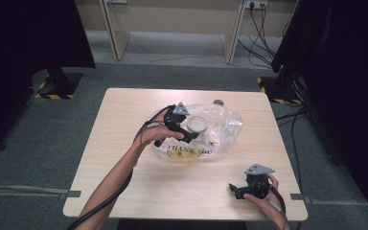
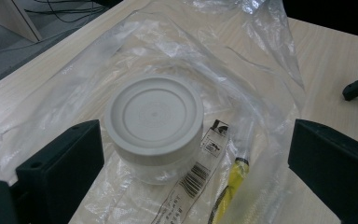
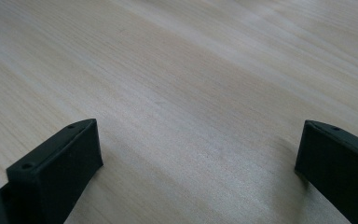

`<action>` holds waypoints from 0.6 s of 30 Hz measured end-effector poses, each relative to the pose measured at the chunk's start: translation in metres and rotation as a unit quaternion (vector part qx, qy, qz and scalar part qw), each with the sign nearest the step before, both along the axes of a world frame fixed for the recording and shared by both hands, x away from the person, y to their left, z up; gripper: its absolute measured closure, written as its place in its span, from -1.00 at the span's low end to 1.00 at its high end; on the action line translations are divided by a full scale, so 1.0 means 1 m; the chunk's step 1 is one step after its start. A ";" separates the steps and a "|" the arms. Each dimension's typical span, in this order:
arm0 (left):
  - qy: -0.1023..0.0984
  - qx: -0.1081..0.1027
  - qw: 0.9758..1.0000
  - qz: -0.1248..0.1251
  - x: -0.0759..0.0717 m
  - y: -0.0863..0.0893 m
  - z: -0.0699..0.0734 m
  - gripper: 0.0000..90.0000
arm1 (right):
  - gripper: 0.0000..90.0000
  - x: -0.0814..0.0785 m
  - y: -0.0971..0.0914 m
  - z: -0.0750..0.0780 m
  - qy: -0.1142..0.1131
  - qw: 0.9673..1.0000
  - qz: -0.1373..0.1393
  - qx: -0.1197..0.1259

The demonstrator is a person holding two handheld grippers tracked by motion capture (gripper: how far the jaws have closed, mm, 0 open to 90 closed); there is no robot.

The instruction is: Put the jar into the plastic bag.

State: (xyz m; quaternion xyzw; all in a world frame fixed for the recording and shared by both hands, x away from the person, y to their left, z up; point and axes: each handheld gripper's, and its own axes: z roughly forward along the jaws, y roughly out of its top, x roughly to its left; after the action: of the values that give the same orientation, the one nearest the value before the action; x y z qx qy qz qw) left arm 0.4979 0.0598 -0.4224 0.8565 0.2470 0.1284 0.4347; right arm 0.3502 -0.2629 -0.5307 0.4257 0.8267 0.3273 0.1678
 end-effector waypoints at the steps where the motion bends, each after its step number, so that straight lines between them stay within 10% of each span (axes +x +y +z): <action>1: 0.000 -0.003 1.000 0.000 -0.002 0.001 0.000 -0.93 | -1.00 0.000 0.000 0.000 0.000 1.000 0.000 0.000; 18: -0.012 -0.030 0.999 -0.018 -0.032 0.009 -0.005 -0.93 | -0.99 0.000 0.000 0.000 0.000 1.000 0.000 0.000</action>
State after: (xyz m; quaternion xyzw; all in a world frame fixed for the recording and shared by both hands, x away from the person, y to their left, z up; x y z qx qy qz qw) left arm 0.4655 0.0687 -0.4274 0.8456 0.2300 0.1228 0.4657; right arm 0.3502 -0.2629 -0.5307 0.4256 0.8268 0.3273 0.1679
